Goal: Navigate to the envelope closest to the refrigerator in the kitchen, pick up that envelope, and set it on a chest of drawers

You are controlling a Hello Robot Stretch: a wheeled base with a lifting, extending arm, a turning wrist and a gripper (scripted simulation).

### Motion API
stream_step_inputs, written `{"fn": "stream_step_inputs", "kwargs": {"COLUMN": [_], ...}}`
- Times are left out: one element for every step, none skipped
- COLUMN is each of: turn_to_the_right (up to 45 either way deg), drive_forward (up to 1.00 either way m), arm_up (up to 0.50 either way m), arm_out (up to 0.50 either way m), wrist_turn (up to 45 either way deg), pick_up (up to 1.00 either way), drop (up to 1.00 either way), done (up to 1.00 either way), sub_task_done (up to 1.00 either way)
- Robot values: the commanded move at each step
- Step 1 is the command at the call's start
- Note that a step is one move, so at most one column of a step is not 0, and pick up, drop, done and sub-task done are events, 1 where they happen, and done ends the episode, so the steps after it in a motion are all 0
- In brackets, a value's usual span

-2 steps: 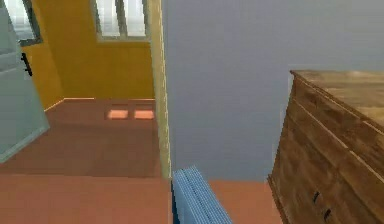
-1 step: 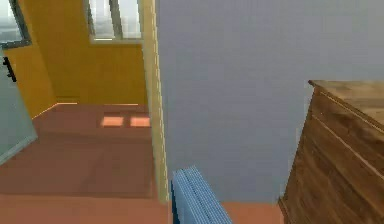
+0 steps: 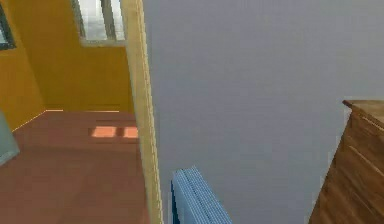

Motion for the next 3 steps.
{"fn": "stream_step_inputs", "kwargs": {"turn_to_the_right": [-45.0,-12.0,0.0], "drive_forward": [0.0,0.0,0.65], "arm_up": [0.0,0.0,0.0], "arm_out": [0.0,0.0,0.0], "wrist_turn": [0.0,0.0,0.0], "pick_up": [0.0,0.0,0.0], "drop": [0.0,0.0,0.0], "done": [0.0,0.0,0.0], "sub_task_done": [0.0,0.0,0.0]}}
